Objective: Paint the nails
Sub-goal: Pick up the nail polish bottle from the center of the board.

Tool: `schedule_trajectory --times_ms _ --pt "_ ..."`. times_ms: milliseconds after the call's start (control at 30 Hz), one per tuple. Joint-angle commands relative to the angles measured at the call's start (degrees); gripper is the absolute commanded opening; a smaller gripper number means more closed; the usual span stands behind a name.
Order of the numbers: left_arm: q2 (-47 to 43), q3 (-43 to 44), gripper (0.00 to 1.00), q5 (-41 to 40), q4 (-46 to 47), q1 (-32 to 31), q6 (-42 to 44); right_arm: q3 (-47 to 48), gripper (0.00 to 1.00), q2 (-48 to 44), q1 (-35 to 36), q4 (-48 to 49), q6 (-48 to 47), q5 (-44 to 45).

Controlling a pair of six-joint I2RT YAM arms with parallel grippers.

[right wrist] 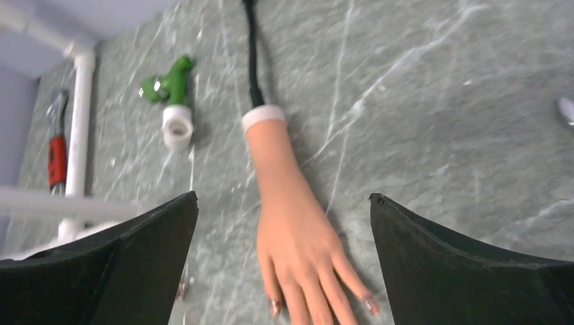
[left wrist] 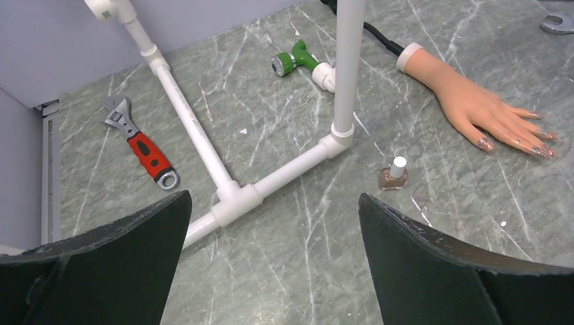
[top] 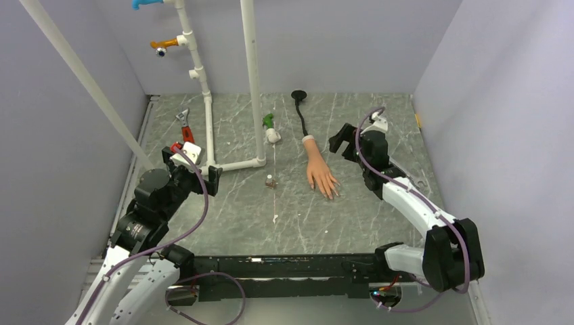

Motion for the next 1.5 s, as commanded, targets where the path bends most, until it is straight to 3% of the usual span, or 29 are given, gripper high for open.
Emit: schedule_trajectory --times_ms 0,133,200,333,400,433,533,633,733,833,900,1033,1167,1467 --pt "0.32 0.63 1.00 0.72 1.98 0.32 0.54 -1.29 1.00 -3.73 2.14 4.68 -8.22 -11.86" --pt "0.22 0.48 0.99 -0.10 2.06 0.32 0.67 6.68 0.98 -0.83 9.75 -6.22 -11.37 -4.98" --pt "0.36 0.48 0.99 -0.16 1.96 0.36 0.61 7.79 0.98 -0.40 14.19 -7.22 -12.29 -0.79" --pt "0.64 0.42 0.99 0.26 2.05 0.32 0.84 6.16 0.98 -1.03 17.97 -2.53 -16.40 -6.76" --pt "0.76 -0.07 0.99 0.85 2.62 0.28 1.03 8.79 0.98 1.41 18.16 -5.08 -15.07 -8.46" --pt "0.95 -0.14 1.00 2.00 2.87 0.34 1.13 11.25 0.98 3.45 18.24 -7.84 -14.48 -9.06" --pt "0.90 -1.83 0.99 15.42 6.10 0.37 2.14 15.31 0.96 6.69 18.65 -11.47 -14.66 -11.22" --pt "2.01 -4.59 0.99 21.24 9.84 0.33 2.42 11.19 0.97 5.59 18.86 -4.26 -18.00 -17.79" --pt "4.28 -2.89 0.99 24.08 7.92 0.33 2.92 4.02 0.98 6.23 19.09 5.71 -25.30 -31.95" --pt "5.12 -2.75 0.99 24.65 7.88 0.36 3.03 0.71 0.95 8.09 20.61 8.64 -31.57 -37.46" --pt "4.77 -2.45 0.99 24.12 7.30 0.36 3.20 -4.67 0.95 8.90 20.95 16.90 -35.44 -40.02" --pt "2.12 -4.36 0.99 20.73 9.24 0.32 3.53 -8.13 0.91 14.24 21.17 26.35 -40.10 -38.99" --pt "0.77 -5.86 0.99 20.14 11.06 0.38 4.38 -11.62 0.87 19.96 21.70 41.93 -40.71 -39.24" --pt "1.58 -7.49 0.99 21.43 13.35 0.32 4.16 -10.09 0.84 37.38 22.23 63.28 -41.03 -39.68"
